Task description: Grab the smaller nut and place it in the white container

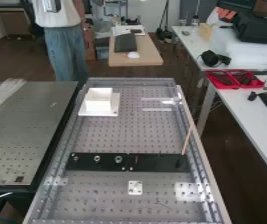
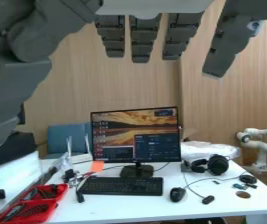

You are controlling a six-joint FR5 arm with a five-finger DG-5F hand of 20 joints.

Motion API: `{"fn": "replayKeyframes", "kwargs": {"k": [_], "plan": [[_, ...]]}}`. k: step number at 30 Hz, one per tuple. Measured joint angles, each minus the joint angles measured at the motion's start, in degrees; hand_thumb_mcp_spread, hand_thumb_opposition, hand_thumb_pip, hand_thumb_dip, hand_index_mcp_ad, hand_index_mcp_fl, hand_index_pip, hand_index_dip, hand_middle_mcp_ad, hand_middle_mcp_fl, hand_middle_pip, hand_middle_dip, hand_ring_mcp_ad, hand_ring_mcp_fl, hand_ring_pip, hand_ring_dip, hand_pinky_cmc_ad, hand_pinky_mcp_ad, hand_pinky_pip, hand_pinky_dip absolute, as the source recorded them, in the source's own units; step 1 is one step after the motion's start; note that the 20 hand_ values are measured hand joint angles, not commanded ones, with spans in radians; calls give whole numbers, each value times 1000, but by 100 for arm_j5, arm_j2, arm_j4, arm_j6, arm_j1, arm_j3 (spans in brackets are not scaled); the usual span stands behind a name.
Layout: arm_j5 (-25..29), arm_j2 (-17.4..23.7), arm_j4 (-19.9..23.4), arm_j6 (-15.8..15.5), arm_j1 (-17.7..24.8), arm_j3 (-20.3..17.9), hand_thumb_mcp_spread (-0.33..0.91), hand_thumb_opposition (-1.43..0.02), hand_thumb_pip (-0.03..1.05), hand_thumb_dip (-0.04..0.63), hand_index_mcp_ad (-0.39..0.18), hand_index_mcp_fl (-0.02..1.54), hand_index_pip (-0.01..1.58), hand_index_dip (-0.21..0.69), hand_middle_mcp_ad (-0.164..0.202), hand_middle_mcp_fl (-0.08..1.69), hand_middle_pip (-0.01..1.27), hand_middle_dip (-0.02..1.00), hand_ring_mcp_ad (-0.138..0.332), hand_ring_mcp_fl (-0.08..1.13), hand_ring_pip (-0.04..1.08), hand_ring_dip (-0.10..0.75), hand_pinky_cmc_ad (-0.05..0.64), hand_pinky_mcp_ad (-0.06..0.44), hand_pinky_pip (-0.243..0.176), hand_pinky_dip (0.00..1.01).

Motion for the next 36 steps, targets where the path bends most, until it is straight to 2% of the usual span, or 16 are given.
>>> {"fn": "replayKeyframes", "kwargs": {"k": [3,6,11,17,19,36], "plan": [[4,0,-2,-5,-3,1,183,-698,380,16,-54,5,42,253,19,-24,122,155,93,5,58,45,361,291,-105,429],[7,-1,-2,-3,-12,0,180,-698,382,16,-54,9,51,258,42,-24,124,157,98,2,58,47,363,307,-106,435],[1,-9,-8,-5,-24,9,180,-696,391,16,-51,9,54,269,37,-24,124,159,110,5,54,51,382,307,-106,445],[-27,-38,-20,9,-42,37,180,-696,393,12,-51,5,54,271,37,-24,124,159,106,2,52,51,384,307,-106,445],[-33,-45,-21,8,-44,42,183,-712,393,12,-51,9,51,271,49,-24,120,159,106,5,52,49,382,309,-106,447],[-115,-71,-10,36,-73,36,182,-712,396,16,-51,5,51,276,51,-28,120,161,117,2,51,49,393,309,-112,447]]}}
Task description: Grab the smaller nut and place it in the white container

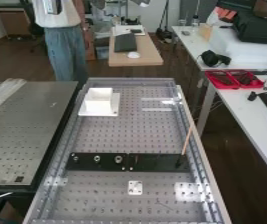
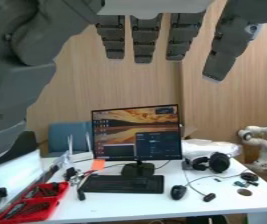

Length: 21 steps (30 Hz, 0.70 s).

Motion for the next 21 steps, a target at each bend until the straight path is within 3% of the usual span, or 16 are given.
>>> {"fn": "replayKeyframes", "kwargs": {"k": [21], "plan": [[-68,-66,14,8,-40,-6,182,-712,396,16,-51,5,51,276,51,-28,119,157,122,2,51,49,393,309,-112,447]]}}
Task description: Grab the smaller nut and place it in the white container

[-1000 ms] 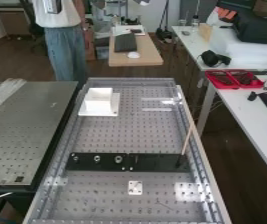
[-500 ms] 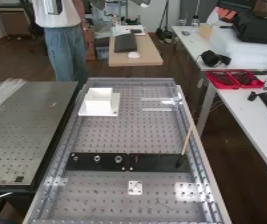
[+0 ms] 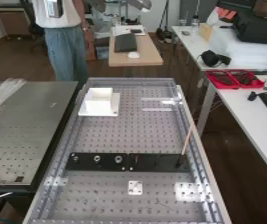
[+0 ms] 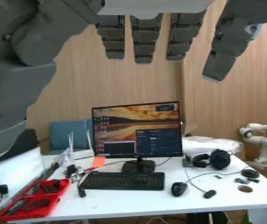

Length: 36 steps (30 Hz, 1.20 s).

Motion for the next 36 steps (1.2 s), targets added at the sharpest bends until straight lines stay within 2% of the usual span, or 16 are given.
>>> {"fn": "replayKeyframes", "kwargs": {"k": [19,36], "plan": [[1,-57,135,68,-69,-187,180,-710,396,16,-51,5,51,276,51,-24,119,157,120,2,51,49,391,311,-112,447],[41,-71,503,181,-168,-711,187,-721,415,14,-51,5,54,284,52,-24,126,164,124,2,51,49,391,307,-112,459]]}}
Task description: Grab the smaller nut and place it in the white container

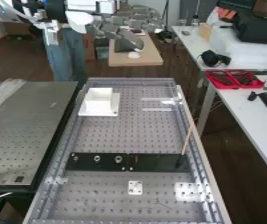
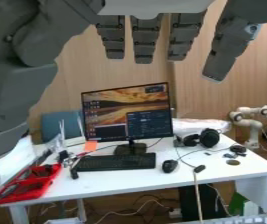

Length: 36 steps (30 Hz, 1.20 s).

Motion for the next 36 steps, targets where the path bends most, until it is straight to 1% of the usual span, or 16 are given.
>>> {"fn": "replayKeyframes", "kwargs": {"k": [9,10,11,12,18,24,29,30,33,36], "plan": [[-82,-9,282,42,-196,-314,182,-730,415,14,-51,5,51,286,52,-24,126,175,126,7,59,51,391,311,-112,461],[-89,-11,299,38,-211,-328,183,-730,445,16,-51,5,51,286,54,-24,126,175,126,7,52,51,391,307,-112,461],[-113,-17,340,26,-248,-363,183,-730,473,17,-51,5,51,286,54,-24,126,175,126,2,66,49,391,311,-112,463],[-125,-20,357,20,-264,-376,183,-730,476,12,-51,5,51,286,54,-24,126,175,126,2,66,49,391,311,-112,463],[-315,-97,614,-123,-475,-585,187,-740,476,30,-51,5,51,284,54,-24,126,175,126,2,63,51,391,307,-112,475],[-483,-228,915,-148,-643,-808,187,-738,478,30,-51,5,54,290,54,-24,126,175,127,2,63,51,393,311,-112,492],[-441,-241,1178,-149,-673,-1033,183,-747,480,45,-51,7,66,279,54,-24,126,171,127,2,66,49,391,311,-112,506],[-433,-241,1194,-149,-674,-1049,183,-744,487,45,-54,7,66,283,54,-24,126,171,127,2,63,49,391,307,-112,506],[-353,-240,1289,-117,-681,-1166,187,-754,532,49,-54,9,65,248,54,-24,126,171,127,2,63,51,393,307,-112,504],[-341,-235,1416,-100,-715,-1293,187,-756,539,49,-68,5,70,243,54,-24,126,175,127,2,63,49,391,311,-112,517]]}}
